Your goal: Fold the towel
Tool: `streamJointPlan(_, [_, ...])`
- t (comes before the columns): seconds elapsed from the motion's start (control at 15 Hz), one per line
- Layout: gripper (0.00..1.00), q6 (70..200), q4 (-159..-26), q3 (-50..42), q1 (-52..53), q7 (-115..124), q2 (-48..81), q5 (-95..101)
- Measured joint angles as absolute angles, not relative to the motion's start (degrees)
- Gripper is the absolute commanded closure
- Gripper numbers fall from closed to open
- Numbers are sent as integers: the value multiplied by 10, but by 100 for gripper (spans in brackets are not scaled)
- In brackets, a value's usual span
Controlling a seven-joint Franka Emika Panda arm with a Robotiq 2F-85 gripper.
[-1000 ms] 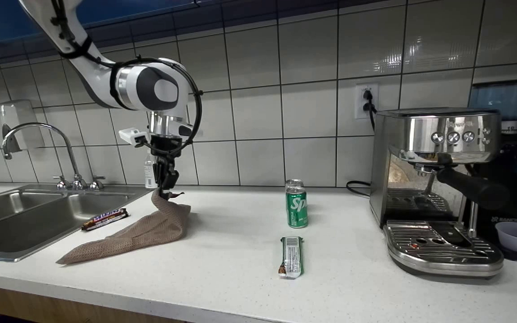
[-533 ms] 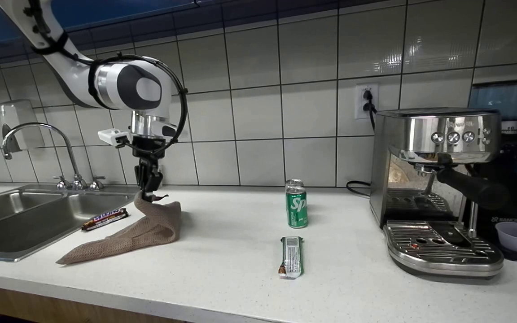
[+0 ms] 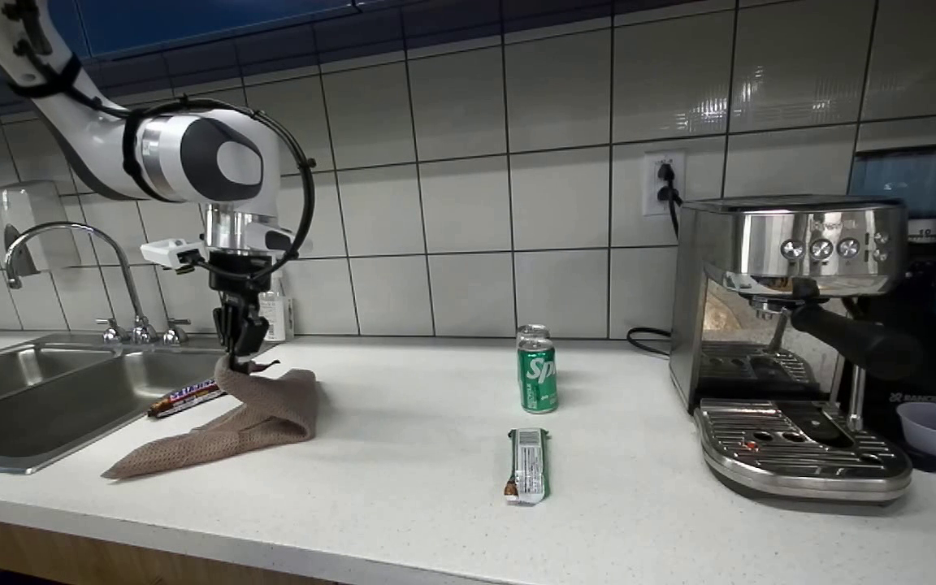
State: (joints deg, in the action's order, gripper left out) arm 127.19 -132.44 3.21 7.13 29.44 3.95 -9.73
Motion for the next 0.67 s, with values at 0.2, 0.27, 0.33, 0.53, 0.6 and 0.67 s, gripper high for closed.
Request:
streamJointPlan(0.2, [99, 1272, -1332, 36, 74, 299, 38, -86])
streamJointPlan(0.27, [99, 1271, -1333, 38, 74, 300, 38, -83])
streamJointPlan(0.33, [99, 1271, -1335, 40, 75, 300, 37, -81])
streamJointPlan(0.53, [99, 1269, -1339, 46, 78, 300, 36, -74])
streamJointPlan(0.6, [99, 1269, -1341, 48, 80, 300, 34, -72])
streamJointPlan(0.67, [99, 1268, -1343, 50, 82, 300, 32, -69])
